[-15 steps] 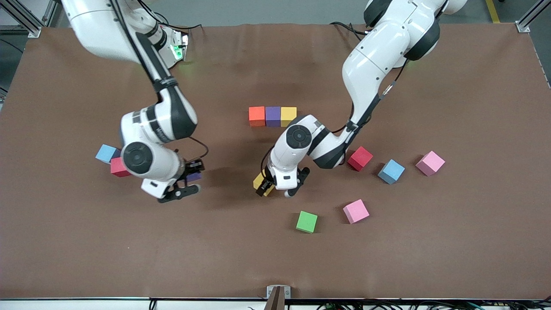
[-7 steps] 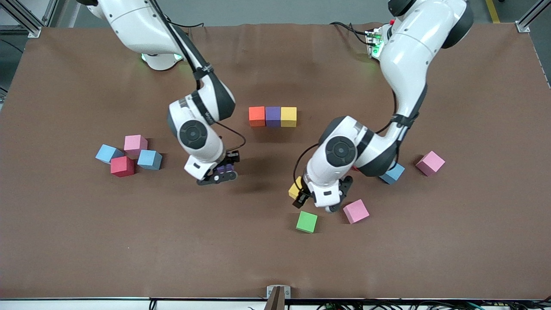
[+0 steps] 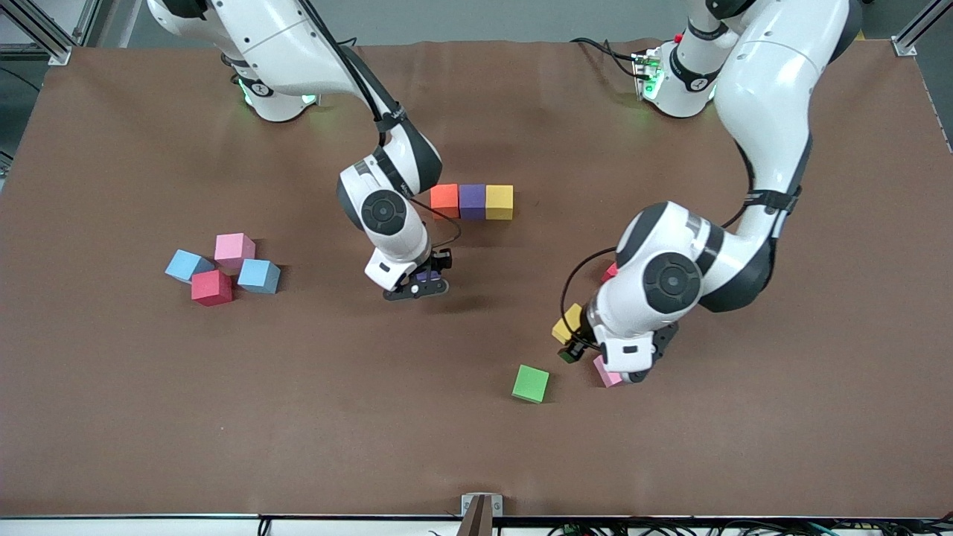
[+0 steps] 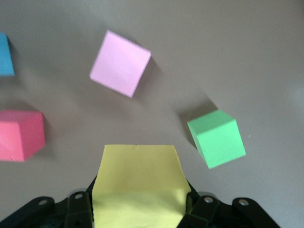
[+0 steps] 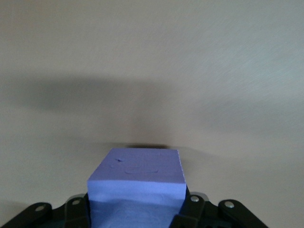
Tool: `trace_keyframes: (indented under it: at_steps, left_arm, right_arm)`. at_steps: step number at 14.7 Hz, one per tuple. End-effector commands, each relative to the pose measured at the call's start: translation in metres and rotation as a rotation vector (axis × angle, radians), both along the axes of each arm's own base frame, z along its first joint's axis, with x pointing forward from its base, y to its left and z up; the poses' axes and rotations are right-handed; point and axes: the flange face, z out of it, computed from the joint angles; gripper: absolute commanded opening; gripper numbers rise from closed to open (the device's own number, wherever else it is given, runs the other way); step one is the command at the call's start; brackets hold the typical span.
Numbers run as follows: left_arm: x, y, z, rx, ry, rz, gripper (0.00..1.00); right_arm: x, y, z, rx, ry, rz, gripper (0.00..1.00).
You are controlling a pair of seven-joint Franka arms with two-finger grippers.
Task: Arrange 11 blocks into digit 3
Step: 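Grasp yellow with the left gripper while the right gripper carries purple, then place purple under purple with the right gripper while the left gripper holds yellow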
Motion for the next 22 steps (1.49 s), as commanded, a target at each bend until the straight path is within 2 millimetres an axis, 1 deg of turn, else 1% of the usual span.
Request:
trace_keyframes:
  at_steps: [1,2,3,5,6,7,8,9,10,11,13,15,17,20,22]
  left_arm:
    - [0.003,0.028,0.018,0.012,-0.017,-0.050,0.01]
    - [0.004,0.031,0.019,0.009,-0.014,-0.055,0.00]
    - [0.008,0.041,0.020,0.012,-0.011,-0.049,0.00]
    - [0.007,0.049,0.030,0.017,-0.013,-0.078,0.00]
    - [0.005,0.052,0.032,0.027,0.001,-0.105,0.00]
    - [0.007,0.062,0.037,0.032,0.003,-0.121,0.00]
    - [0.009,0.071,0.037,0.029,0.009,-0.139,0.00]
    - [0.009,0.075,0.040,0.012,0.012,-0.152,0.00]
    - [0.009,0.075,0.041,-0.007,0.018,-0.172,0.00]
    - [0.010,0.079,0.042,-0.009,0.013,-0.190,0.00]
    - [0.009,0.078,0.045,-0.015,0.007,-0.216,0.00]
    - [0.009,0.078,0.044,-0.018,0.012,-0.239,0.01]
    - [0.006,0.072,0.047,-0.026,0.011,-0.251,0.01]
    - [0.001,0.078,0.054,-0.012,0.044,-0.254,0.01]
    - [-0.002,0.088,0.067,-0.013,0.062,-0.235,0.01]
  right_arm:
    - [-0.029,0.011,-0.003,-0.001,0.008,-0.047,0.28]
    - [-0.036,0.009,-0.007,-0.009,0.016,-0.047,0.29]
    - [-0.041,0.007,-0.009,-0.011,0.015,-0.046,0.29]
    - [-0.056,0.007,-0.018,-0.005,-0.005,-0.034,0.29]
    - [-0.063,0.006,-0.024,-0.003,-0.014,-0.028,0.29]
    - [-0.070,0.007,-0.027,-0.002,-0.018,-0.021,0.29]
    - [-0.076,0.009,-0.029,-0.003,-0.018,-0.028,0.30]
    - [-0.079,0.012,-0.028,-0.006,-0.016,-0.046,0.30]
    - [-0.085,0.018,-0.028,-0.009,-0.011,-0.044,0.30]
    - [-0.091,0.022,-0.028,-0.013,-0.007,-0.039,0.30]
    - [-0.095,0.027,-0.026,-0.011,-0.006,-0.046,0.31]
    - [-0.098,0.026,-0.027,-0.016,-0.003,-0.042,0.31]
    - [-0.098,0.026,-0.027,-0.020,0.004,-0.037,0.31]
    - [-0.100,0.024,-0.021,-0.036,0.028,-0.029,0.31]
    - [-0.101,0.024,-0.015,-0.044,0.043,-0.025,0.32]
